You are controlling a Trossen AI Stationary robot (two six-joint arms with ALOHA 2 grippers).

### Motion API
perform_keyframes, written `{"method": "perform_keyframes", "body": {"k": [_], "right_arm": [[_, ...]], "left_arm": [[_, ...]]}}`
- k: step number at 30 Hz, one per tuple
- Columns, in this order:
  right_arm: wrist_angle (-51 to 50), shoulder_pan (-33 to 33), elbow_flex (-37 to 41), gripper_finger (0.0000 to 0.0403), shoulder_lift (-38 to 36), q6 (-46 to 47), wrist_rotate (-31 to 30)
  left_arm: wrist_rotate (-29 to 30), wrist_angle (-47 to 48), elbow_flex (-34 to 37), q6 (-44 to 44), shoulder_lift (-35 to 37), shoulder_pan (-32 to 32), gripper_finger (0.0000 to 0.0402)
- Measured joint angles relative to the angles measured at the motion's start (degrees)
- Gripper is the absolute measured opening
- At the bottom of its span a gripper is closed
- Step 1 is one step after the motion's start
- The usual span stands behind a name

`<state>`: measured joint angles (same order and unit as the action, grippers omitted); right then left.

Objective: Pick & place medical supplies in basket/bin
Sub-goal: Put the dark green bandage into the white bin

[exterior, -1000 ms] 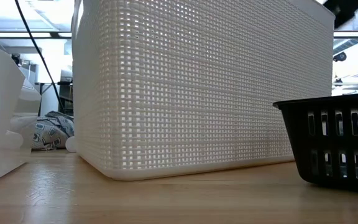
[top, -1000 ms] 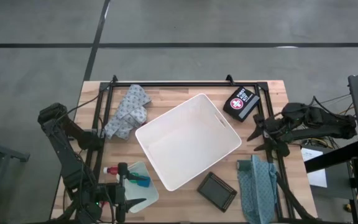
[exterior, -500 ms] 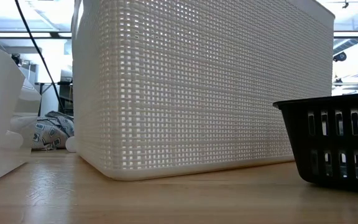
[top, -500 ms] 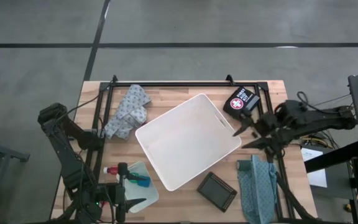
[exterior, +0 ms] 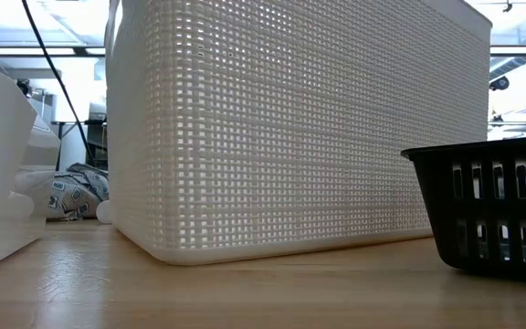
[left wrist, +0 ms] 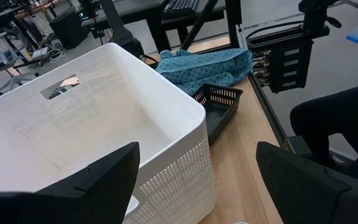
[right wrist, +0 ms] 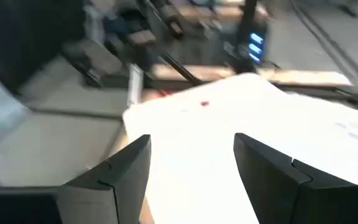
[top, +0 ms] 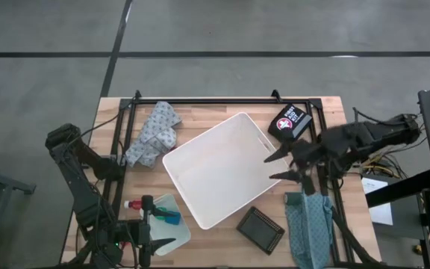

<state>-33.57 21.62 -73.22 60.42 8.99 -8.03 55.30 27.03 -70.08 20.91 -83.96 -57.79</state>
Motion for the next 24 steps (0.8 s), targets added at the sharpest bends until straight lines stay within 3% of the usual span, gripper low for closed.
{"method": "perform_keyframes", "body": {"k": [4,8,11,15,20,24], "right_arm": [[-7.26,9.74,-5.30,0.0224,4.53,1.37,-14.39],[-14.96,18.64,-7.14,0.0224,6.25,11.56,-30.11],[-23.37,23.61,-6.70,0.0224,6.62,20.18,-36.63],[-35.20,28.89,-5.77,0.0224,6.02,33.56,-35.04],[-51.86,33.04,-5.01,0.0224,5.98,51.93,-24.51],[-56.31,35.07,-1.83,0.0224,5.69,55.58,-20.22]], "left_arm": [[0.01,0.00,0.00,0.00,0.00,0.01,0.0326],[0.01,0.02,0.00,0.00,0.00,-0.01,0.0327],[0.00,0.01,0.00,0.00,0.00,-0.01,0.0328],[-0.01,0.00,0.00,0.00,0.00,-0.01,0.0326],[0.01,0.00,0.00,0.00,0.00,-0.01,0.0326],[-0.01,0.02,0.00,0.00,0.00,-0.01,0.0327]]}}
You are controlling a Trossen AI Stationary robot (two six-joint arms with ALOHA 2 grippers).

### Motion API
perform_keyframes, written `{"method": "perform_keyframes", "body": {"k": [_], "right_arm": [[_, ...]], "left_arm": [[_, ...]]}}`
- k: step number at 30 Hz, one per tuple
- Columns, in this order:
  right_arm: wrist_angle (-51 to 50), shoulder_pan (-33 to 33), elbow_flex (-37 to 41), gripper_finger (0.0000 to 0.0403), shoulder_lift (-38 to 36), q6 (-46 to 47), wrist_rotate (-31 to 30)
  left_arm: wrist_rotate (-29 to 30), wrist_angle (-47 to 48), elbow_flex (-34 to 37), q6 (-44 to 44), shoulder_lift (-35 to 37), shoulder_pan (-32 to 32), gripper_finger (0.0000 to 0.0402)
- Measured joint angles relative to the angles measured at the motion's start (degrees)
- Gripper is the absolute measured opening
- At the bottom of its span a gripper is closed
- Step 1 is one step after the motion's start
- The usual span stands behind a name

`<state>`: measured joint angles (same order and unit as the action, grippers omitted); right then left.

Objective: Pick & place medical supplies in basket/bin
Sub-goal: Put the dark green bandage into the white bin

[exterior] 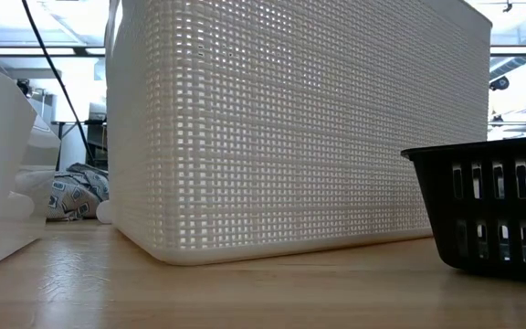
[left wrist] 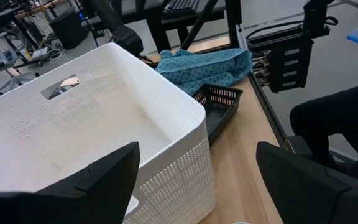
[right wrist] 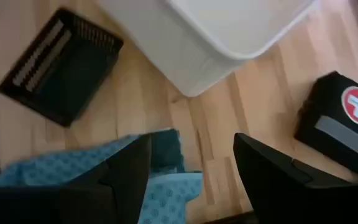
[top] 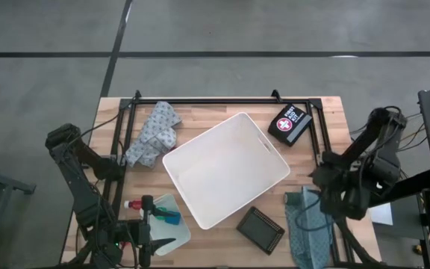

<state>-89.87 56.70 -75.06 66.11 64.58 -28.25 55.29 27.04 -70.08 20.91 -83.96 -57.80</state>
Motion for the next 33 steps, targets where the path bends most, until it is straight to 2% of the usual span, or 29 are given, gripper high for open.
{"method": "perform_keyframes", "body": {"k": [6,11,15,19,27,33], "right_arm": [[0.64,0.67,8.07,0.0224,-0.35,1.62,-0.24],[9.45,0.70,16.13,0.0224,-0.26,-1.06,0.18],[11.84,0.67,20.81,0.0224,-0.33,2.87,1.12],[16.07,0.67,23.91,0.0224,-0.35,4.42,1.16],[26.23,0.67,29.44,0.0224,-0.35,1.63,1.30],[30.06,0.67,33.69,0.0224,-0.35,4.65,1.29]], "left_arm": [[0.00,0.01,0.00,0.00,0.00,0.02,0.0326],[0.02,0.01,0.00,0.00,0.00,0.00,0.0328],[0.00,0.01,0.00,0.00,0.00,0.02,0.0327],[0.01,0.00,0.00,0.00,0.00,0.00,0.0327],[-0.01,0.01,0.00,0.00,0.00,0.02,0.0327],[0.02,-0.02,0.00,0.00,0.00,0.01,0.0326]]}}
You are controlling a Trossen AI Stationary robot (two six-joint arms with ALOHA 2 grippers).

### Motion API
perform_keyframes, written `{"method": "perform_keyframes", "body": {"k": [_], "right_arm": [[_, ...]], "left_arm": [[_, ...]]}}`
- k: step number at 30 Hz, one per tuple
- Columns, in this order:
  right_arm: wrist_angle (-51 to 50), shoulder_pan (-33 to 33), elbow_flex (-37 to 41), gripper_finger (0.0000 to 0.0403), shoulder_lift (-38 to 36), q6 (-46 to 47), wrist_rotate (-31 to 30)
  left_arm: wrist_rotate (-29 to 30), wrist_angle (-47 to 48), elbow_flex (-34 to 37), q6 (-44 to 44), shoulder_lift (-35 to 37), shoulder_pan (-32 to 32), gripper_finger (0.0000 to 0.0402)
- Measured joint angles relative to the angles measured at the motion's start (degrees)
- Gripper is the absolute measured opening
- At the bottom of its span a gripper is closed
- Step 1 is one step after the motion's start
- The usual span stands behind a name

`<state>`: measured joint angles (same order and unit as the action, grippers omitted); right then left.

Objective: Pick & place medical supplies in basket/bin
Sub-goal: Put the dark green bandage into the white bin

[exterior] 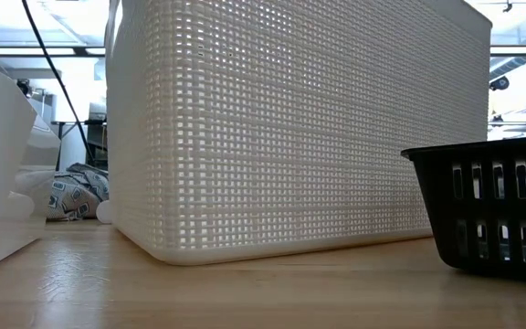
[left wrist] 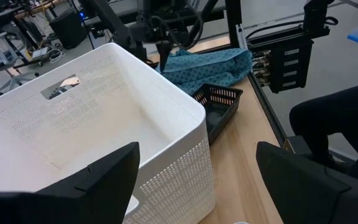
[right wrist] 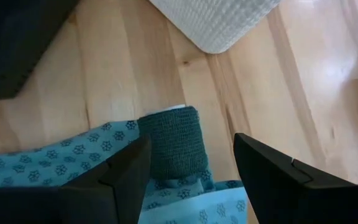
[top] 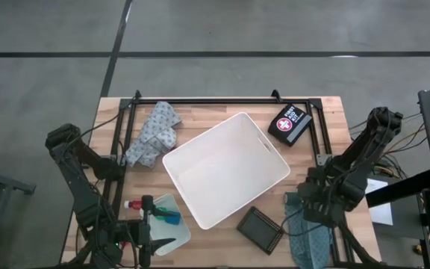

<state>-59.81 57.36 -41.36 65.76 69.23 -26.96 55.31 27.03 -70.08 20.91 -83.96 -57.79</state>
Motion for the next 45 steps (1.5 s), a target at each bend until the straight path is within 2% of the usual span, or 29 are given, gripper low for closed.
{"method": "perform_keyframes", "body": {"k": [14,23,28,45], "right_arm": [[9.72,0.00,7.35,0.0225,0.02,-1.90,-0.01],[16.03,0.00,11.59,0.0255,0.02,-2.44,-0.04],[19.53,0.00,14.01,0.0257,0.02,-2.14,-0.07],[20.38,-0.02,14.79,0.0246,0.02,-1.88,0.27]], "left_arm": [[-0.02,0.00,0.00,0.00,0.00,-0.01,0.0326],[0.00,0.02,0.00,0.00,0.00,0.01,0.0326],[-0.01,0.01,0.00,0.00,0.00,0.00,0.0327],[-0.01,0.01,0.00,0.00,0.00,0.00,0.0328]]}}
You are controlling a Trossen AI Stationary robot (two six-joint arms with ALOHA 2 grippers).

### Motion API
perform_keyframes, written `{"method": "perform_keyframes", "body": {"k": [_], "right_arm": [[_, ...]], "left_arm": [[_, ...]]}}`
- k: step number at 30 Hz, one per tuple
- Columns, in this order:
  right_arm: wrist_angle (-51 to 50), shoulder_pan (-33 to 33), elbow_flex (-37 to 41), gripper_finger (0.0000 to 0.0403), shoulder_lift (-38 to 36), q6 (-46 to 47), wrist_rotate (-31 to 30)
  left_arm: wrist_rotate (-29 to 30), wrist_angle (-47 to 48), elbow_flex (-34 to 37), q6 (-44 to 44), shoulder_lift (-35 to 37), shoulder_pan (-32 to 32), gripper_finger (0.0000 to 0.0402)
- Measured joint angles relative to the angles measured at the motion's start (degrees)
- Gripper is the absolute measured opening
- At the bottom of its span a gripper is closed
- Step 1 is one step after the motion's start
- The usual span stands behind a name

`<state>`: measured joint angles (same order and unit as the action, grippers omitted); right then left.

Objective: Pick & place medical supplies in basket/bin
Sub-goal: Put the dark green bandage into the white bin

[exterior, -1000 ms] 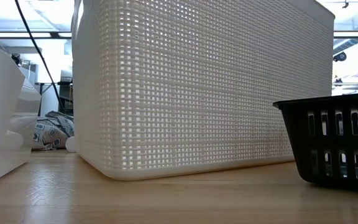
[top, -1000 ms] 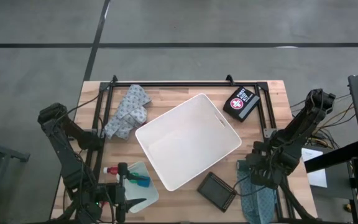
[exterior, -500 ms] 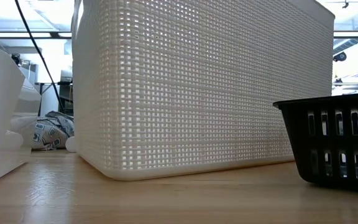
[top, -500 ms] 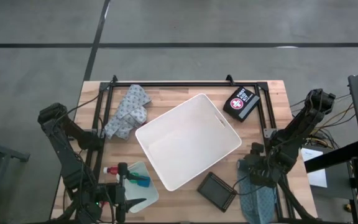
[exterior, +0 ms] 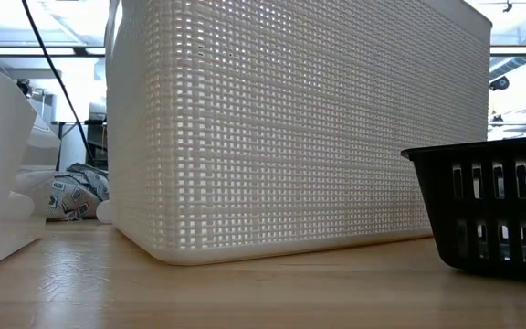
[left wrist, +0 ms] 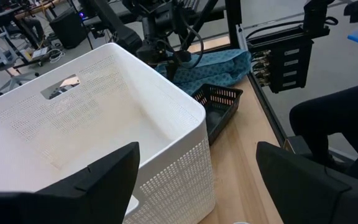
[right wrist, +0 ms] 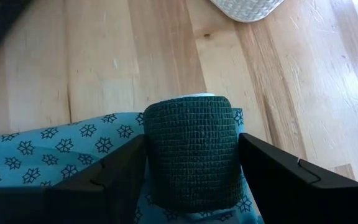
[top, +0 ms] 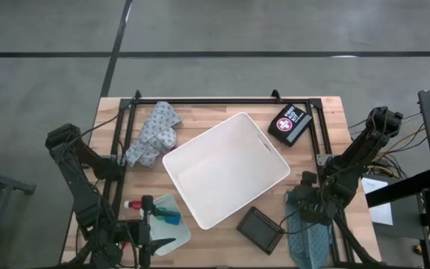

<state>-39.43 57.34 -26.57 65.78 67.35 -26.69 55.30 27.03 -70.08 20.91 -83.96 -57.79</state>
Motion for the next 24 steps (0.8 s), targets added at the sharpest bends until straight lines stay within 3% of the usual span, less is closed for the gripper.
{"method": "perform_keyframes", "body": {"k": [12,24], "right_arm": [[1.09,-0.02,0.90,0.0241,0.00,0.19,0.91],[1.06,0.04,0.92,0.0207,-0.02,0.86,1.00]], "left_arm": [[0.00,0.01,0.00,0.00,0.00,0.01,0.0328],[0.00,-0.01,0.00,0.00,0.00,0.01,0.0328]]}}
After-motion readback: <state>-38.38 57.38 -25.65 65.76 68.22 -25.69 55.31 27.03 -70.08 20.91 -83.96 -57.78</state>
